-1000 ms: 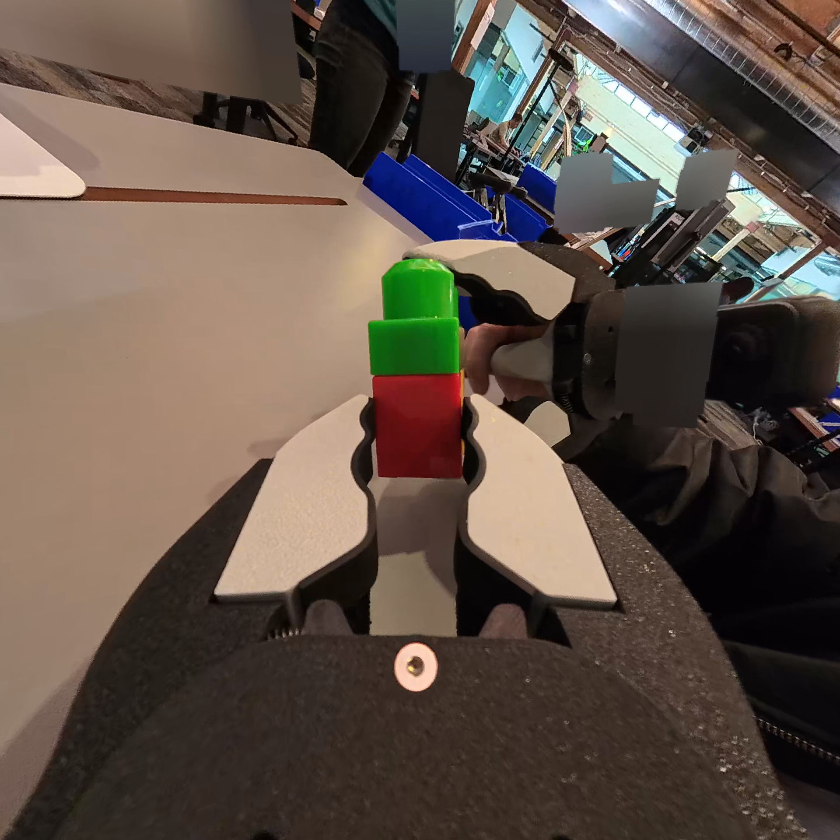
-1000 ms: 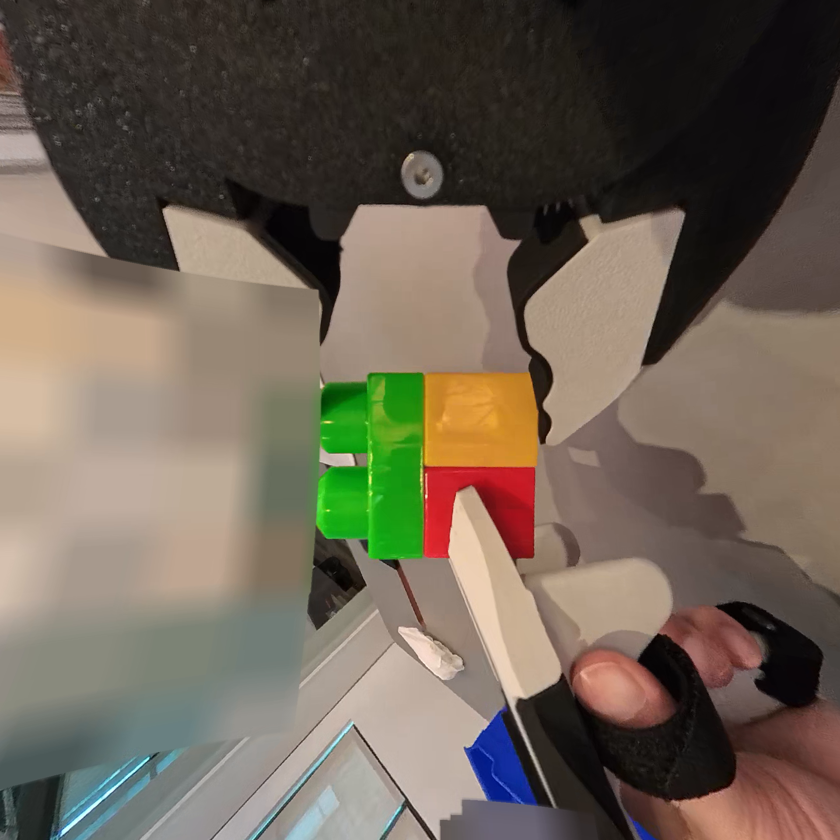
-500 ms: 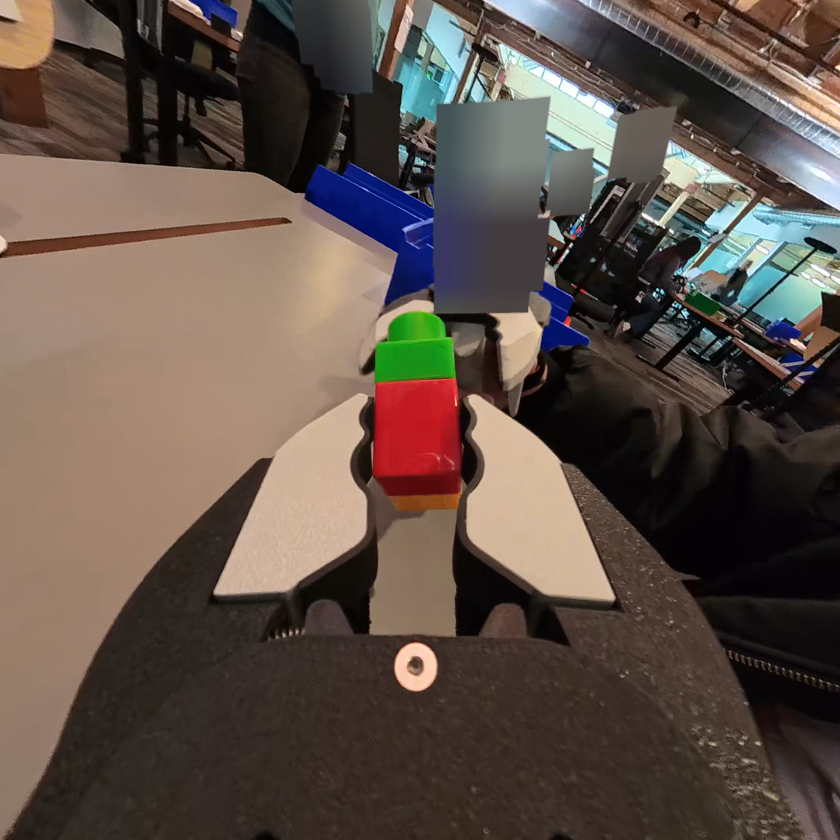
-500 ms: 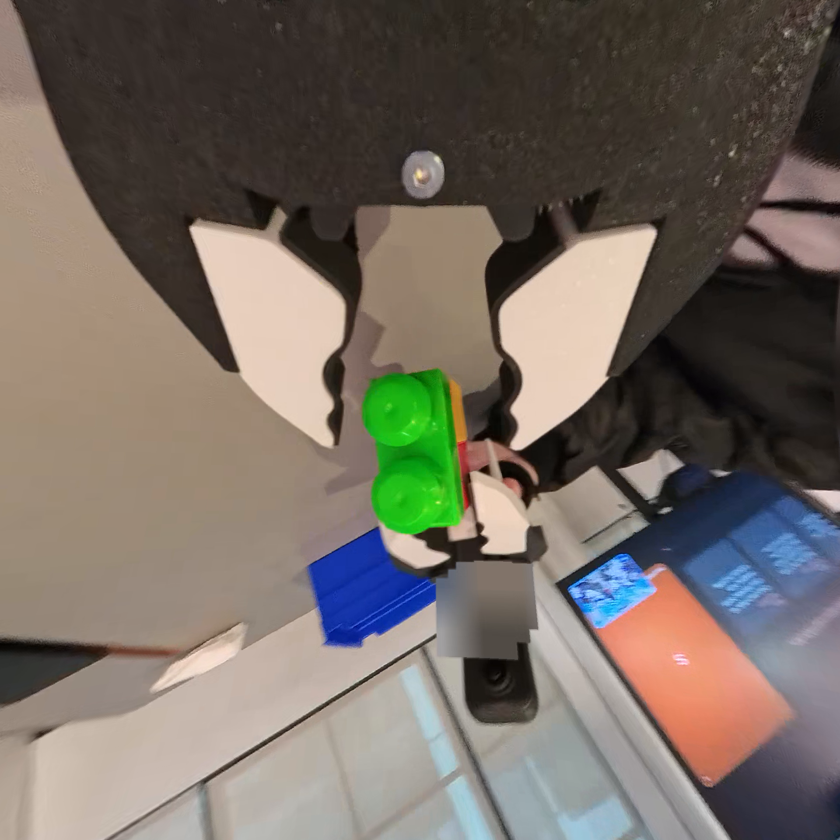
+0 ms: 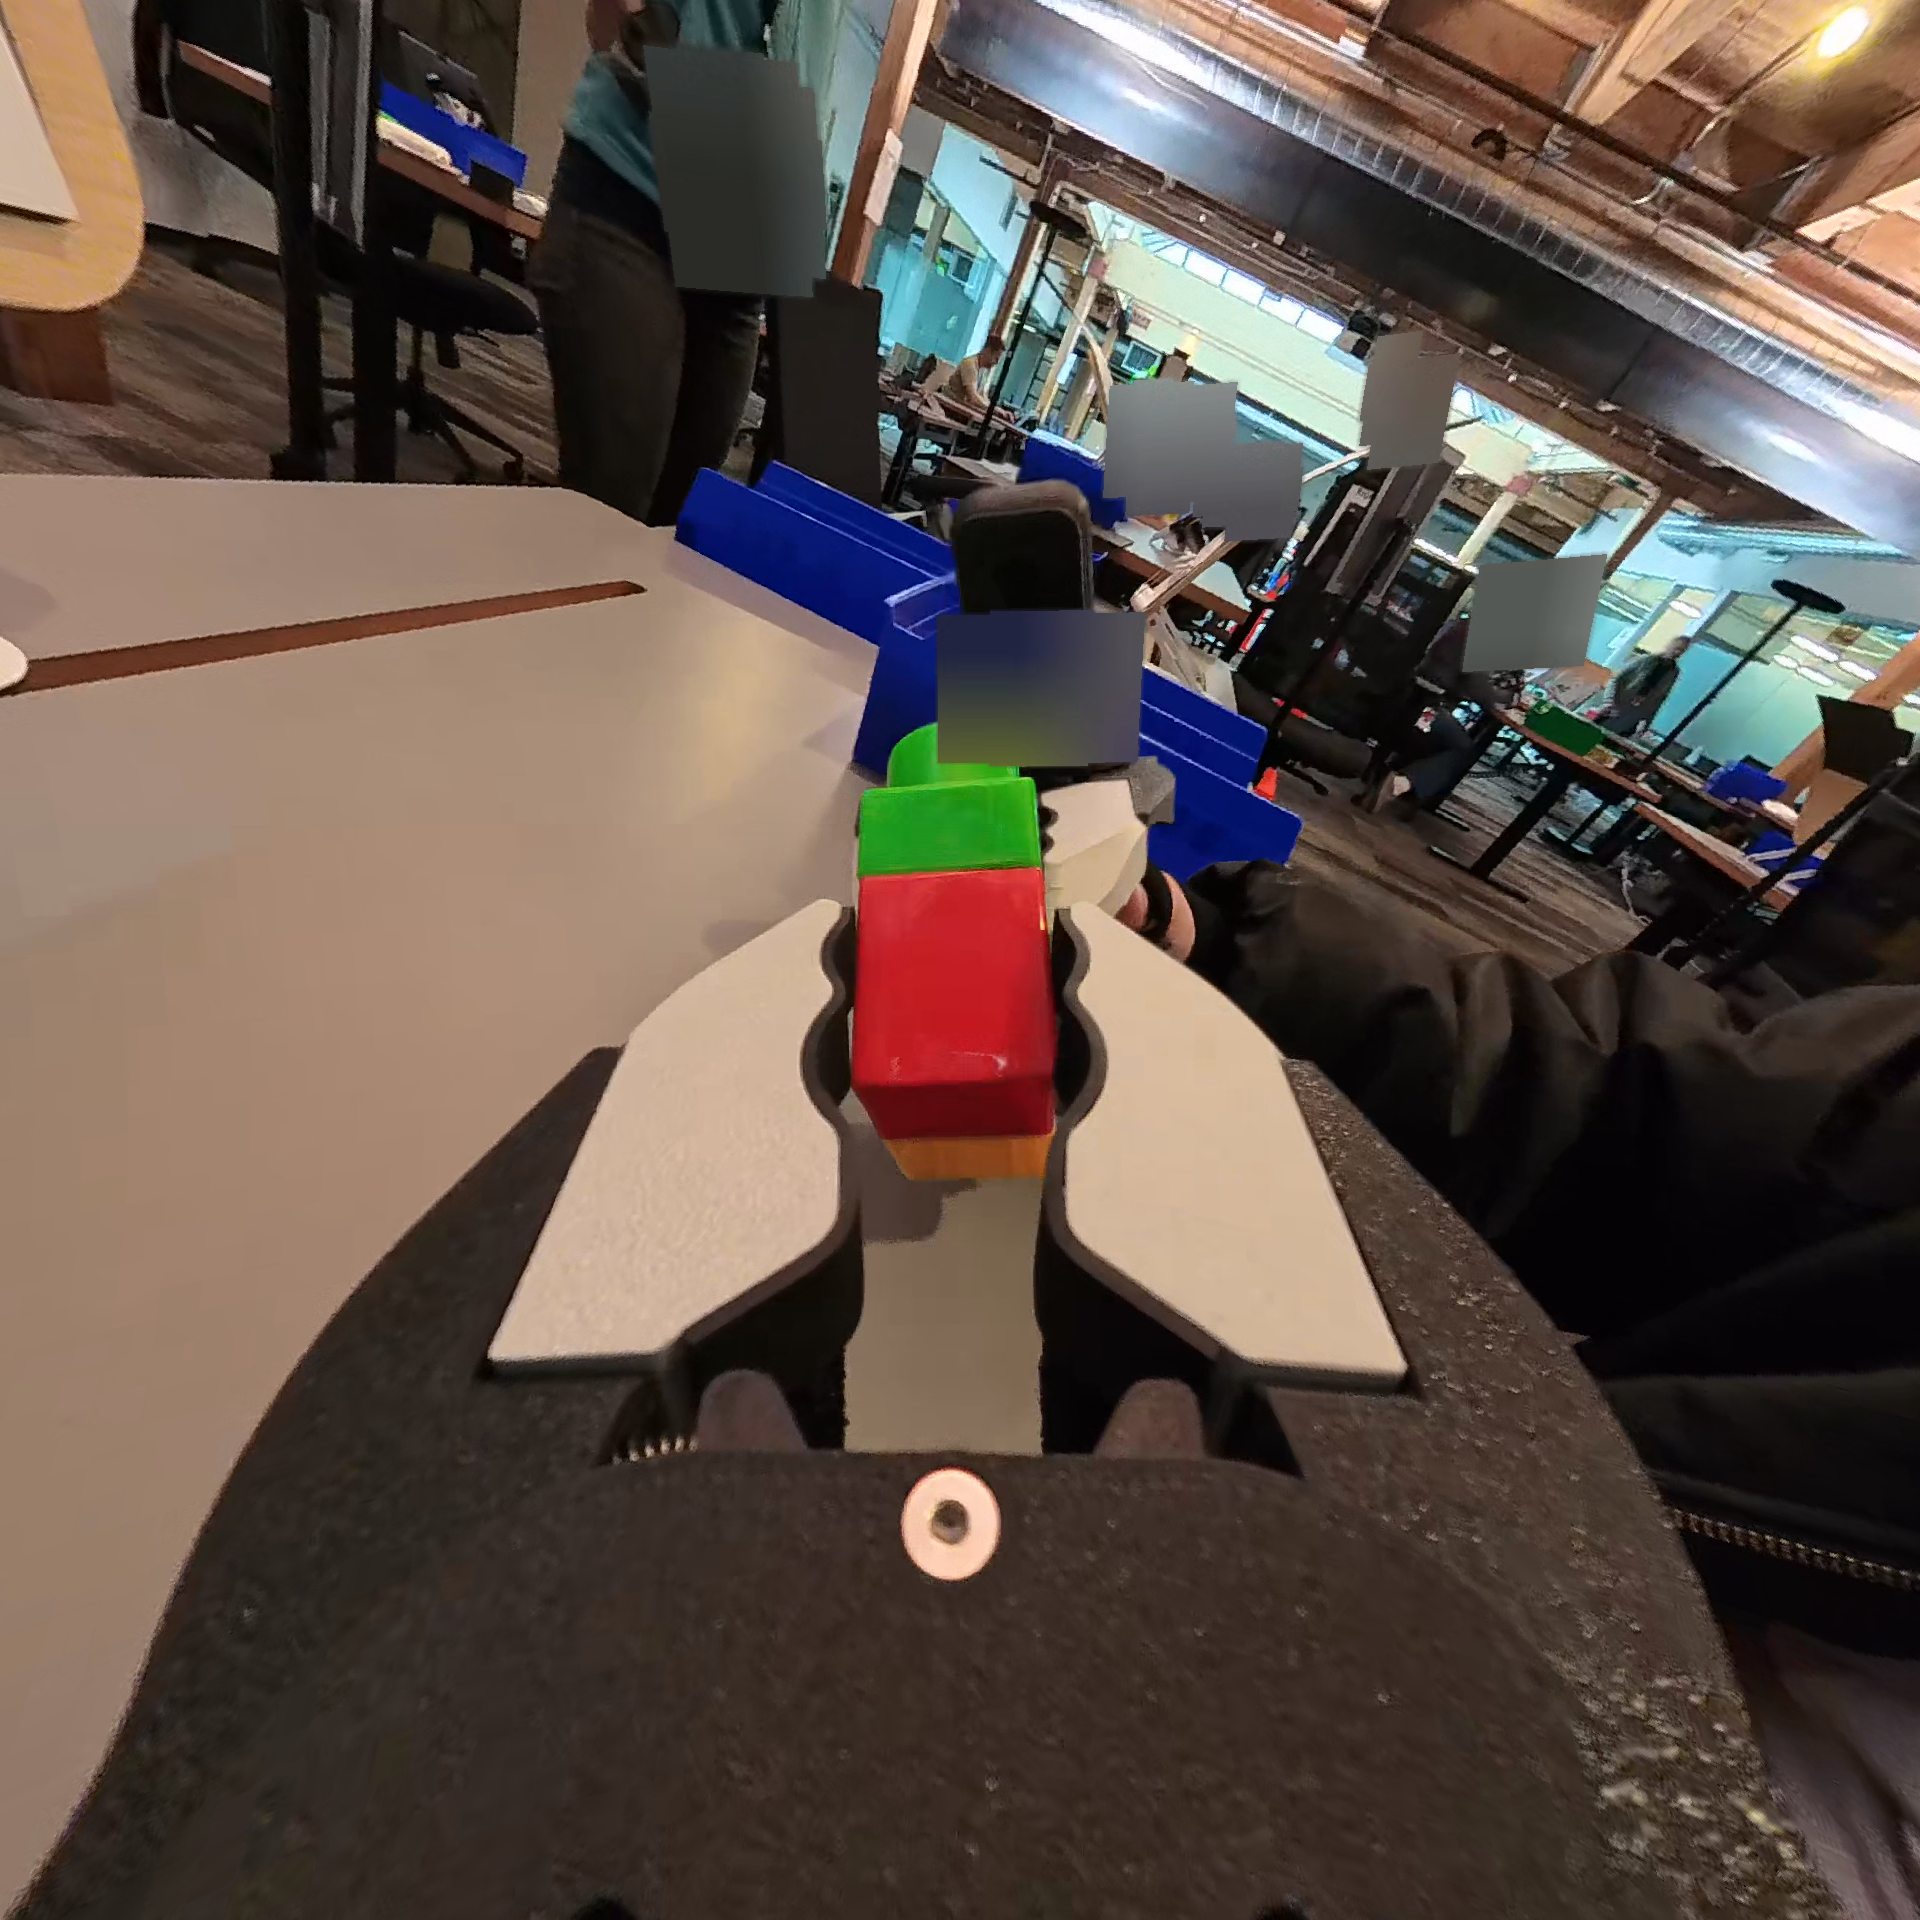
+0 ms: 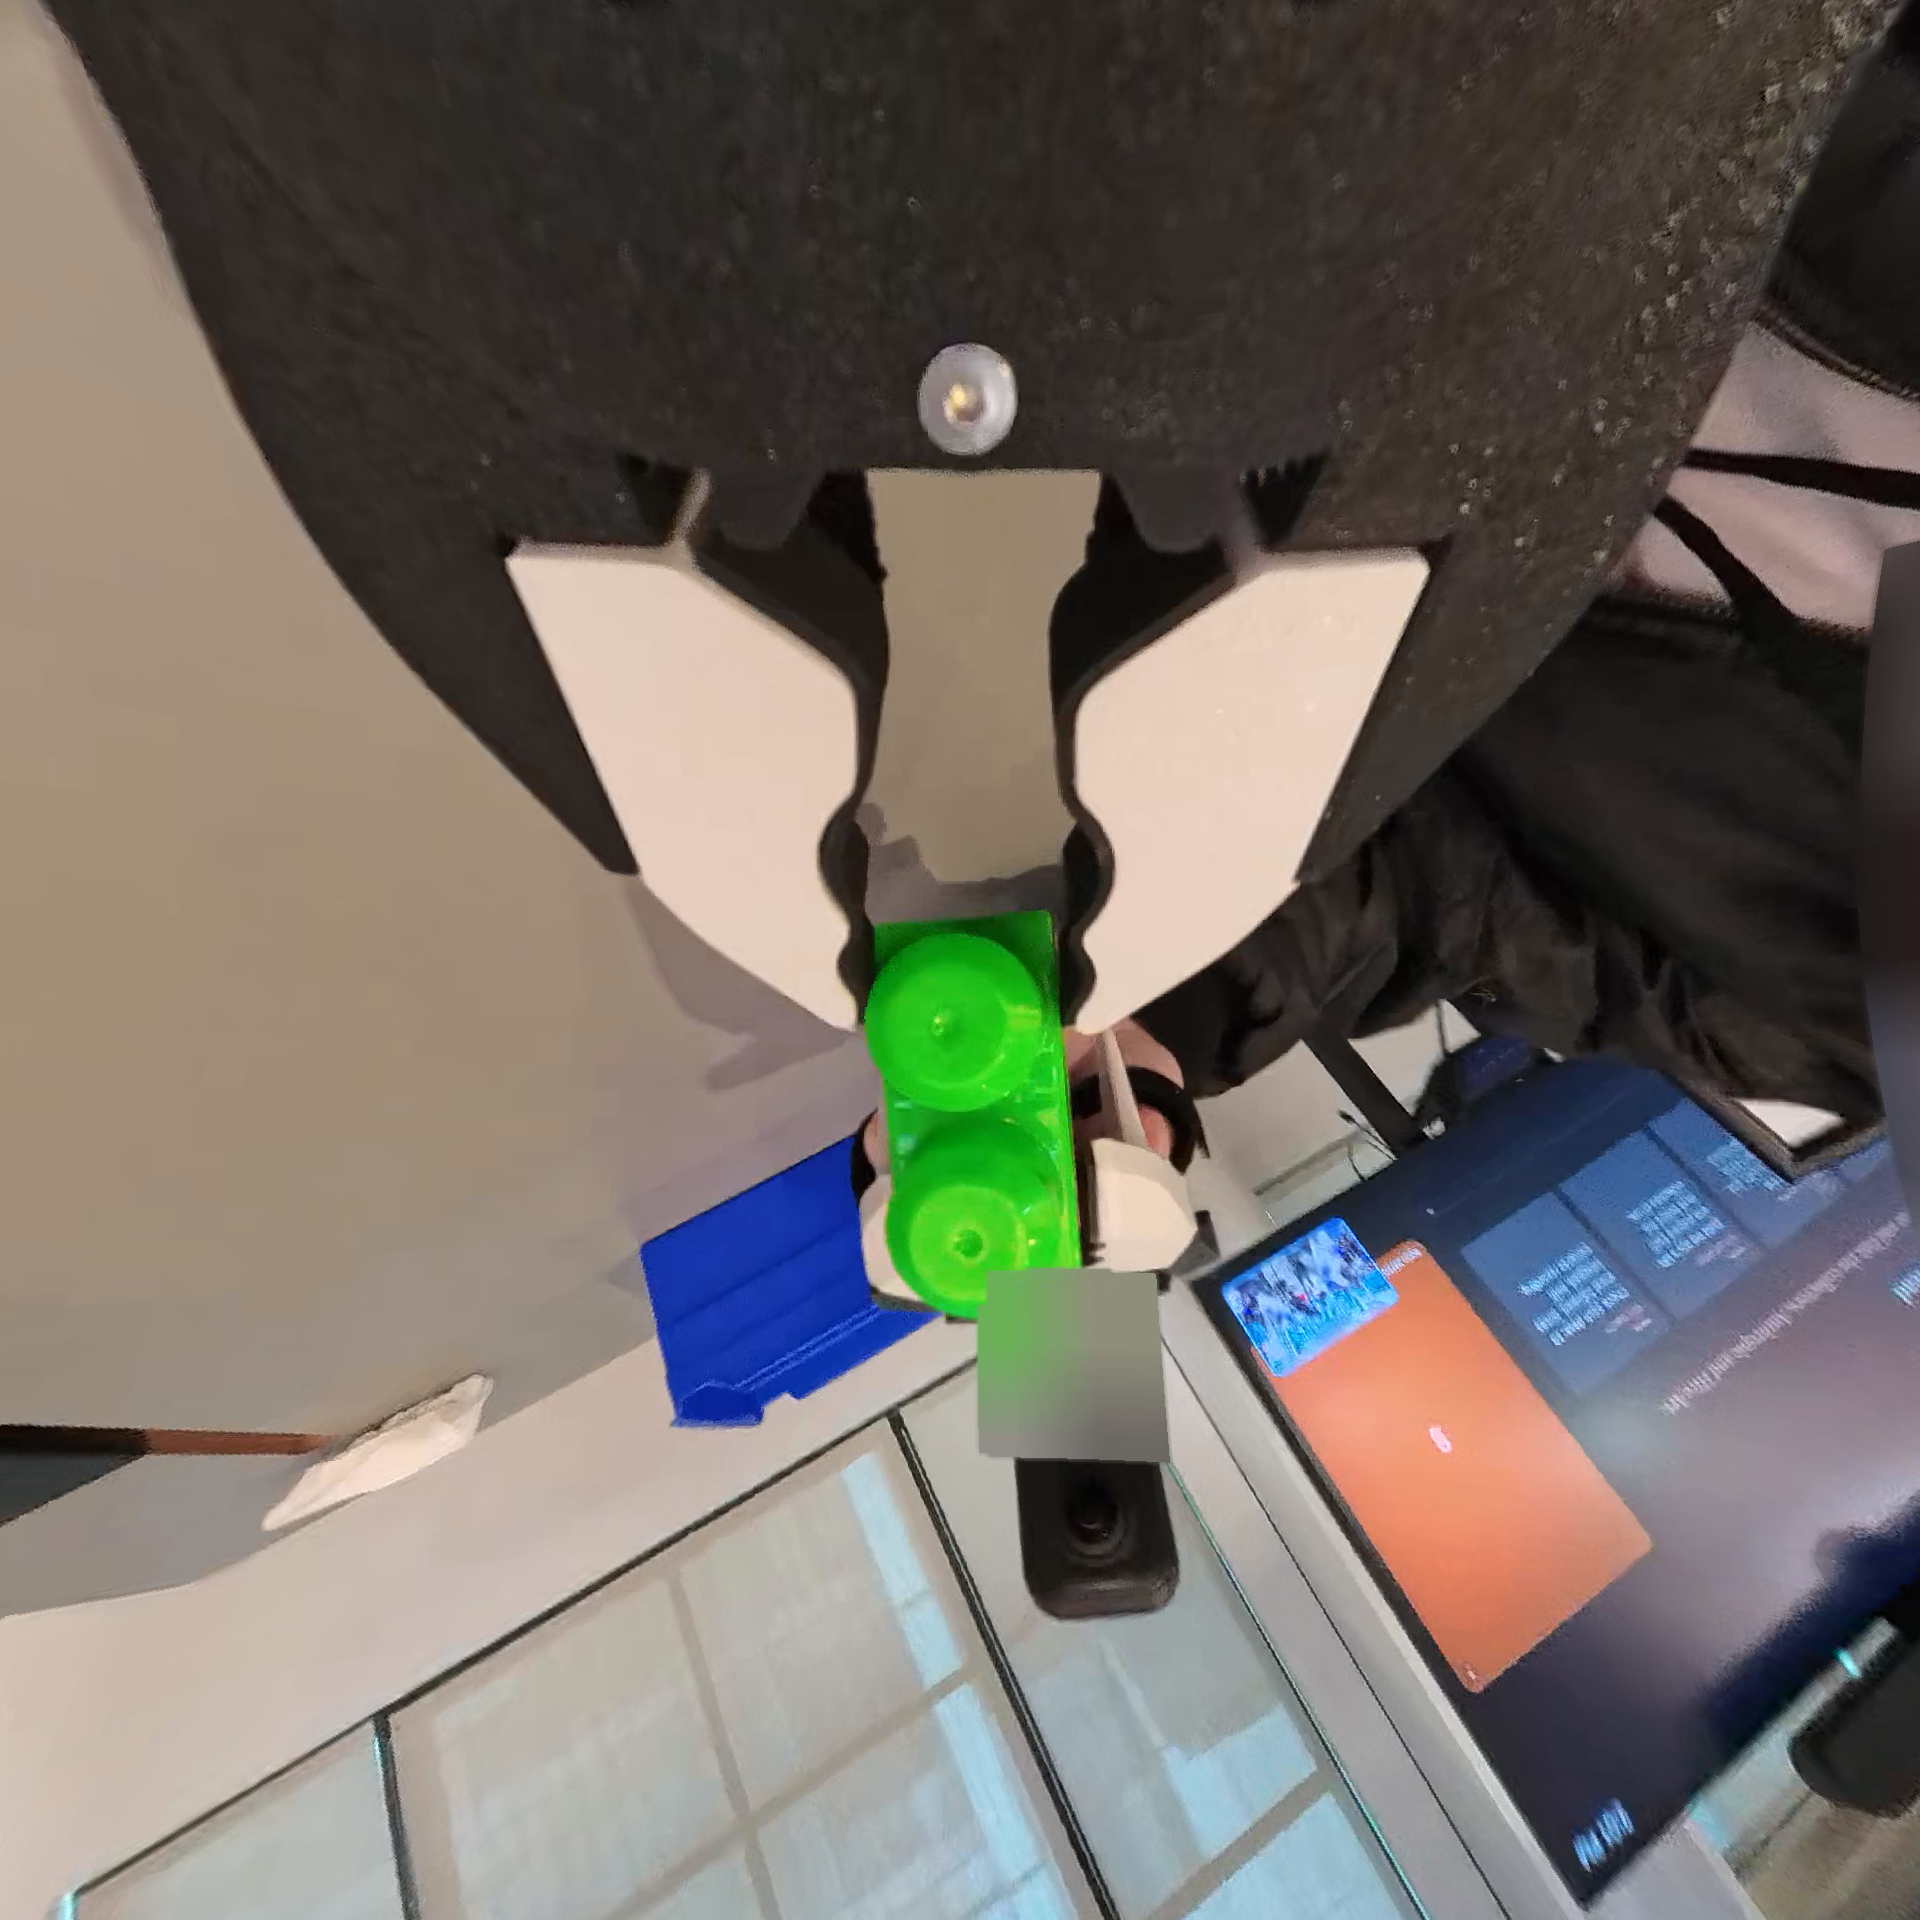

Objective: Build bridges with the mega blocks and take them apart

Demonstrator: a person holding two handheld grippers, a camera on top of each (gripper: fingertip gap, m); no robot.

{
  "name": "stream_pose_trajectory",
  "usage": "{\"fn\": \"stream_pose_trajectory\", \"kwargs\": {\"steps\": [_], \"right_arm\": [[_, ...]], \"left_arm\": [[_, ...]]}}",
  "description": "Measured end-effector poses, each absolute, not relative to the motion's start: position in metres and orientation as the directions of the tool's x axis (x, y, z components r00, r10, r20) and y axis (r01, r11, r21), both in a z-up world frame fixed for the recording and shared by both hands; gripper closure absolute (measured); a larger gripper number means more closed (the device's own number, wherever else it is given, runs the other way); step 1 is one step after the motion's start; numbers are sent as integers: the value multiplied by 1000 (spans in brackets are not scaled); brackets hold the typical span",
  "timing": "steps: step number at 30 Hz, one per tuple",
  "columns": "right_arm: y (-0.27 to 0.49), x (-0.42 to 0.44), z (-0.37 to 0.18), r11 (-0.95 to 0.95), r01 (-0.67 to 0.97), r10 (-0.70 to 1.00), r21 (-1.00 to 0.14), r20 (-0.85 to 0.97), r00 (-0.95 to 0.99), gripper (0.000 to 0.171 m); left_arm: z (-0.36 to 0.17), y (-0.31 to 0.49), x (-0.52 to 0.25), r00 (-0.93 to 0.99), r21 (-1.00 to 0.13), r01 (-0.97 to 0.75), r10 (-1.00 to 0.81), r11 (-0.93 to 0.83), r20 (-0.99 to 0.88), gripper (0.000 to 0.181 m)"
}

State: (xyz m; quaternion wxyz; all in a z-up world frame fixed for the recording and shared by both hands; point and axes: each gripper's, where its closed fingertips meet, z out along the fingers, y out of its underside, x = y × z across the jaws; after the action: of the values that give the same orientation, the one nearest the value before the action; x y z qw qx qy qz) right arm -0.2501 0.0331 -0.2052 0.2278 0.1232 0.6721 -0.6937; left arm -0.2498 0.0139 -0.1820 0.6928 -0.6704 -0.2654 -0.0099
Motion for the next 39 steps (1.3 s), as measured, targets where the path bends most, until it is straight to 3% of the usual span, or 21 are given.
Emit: {"fn": "stream_pose_trajectory", "kwargs": {"steps": [4, 5, 7, 9, 15, 19, 23, 32, 39], "right_arm": [[36, -248, -201, 52, 390, -94, -919, -393, -915, 138], [37, -250, -200, 72, 373, -65, -925, -378, -924, 138], [44, -254, -200, 154, 316, 8, -936, -319, -948, 138], [59, -254, -190, 249, 229, 67, -941, -219, -973, 138], [199, -242, -129, 550, 35, 142, -834, 52, -989, 138], [357, -239, -141, 712, 143, 286, -687, 98, -953, 138], [461, -234, -193, 720, 332, 446, -609, 40, -894, 138], [511, -250, -266, 870, 299, 375, -392, 132, -918, 138], [510, -271, -273, 882, 206, 319, -423, 216, -923, 137]], "left_arm": [[-182, 16, -245, 880, -930, 357, 304, 86, 365, 144], [-180, 16, -245, 880, -926, 366, 287, 94, 378, 135], [-180, 14, -242, 883, -920, 383, 259, 82, 390, 125], [-177, 13, -238, 896, -926, 370, 232, 78, 378, 127], [-178, 20, -228, 919, -937, 346, 184, 43, 348, 131], [-190, 29, -225, 921, -935, 354, 179, -18, 346, 131], [-200, 40, -221, 934, -944, 323, 184, -71, 306, 133], [-225, 52, -228, 927, -934, 325, 245, -149, 283, 136], [-232, 59, -229, 927, -932, 320, 259, -167, 272, 139]]}}
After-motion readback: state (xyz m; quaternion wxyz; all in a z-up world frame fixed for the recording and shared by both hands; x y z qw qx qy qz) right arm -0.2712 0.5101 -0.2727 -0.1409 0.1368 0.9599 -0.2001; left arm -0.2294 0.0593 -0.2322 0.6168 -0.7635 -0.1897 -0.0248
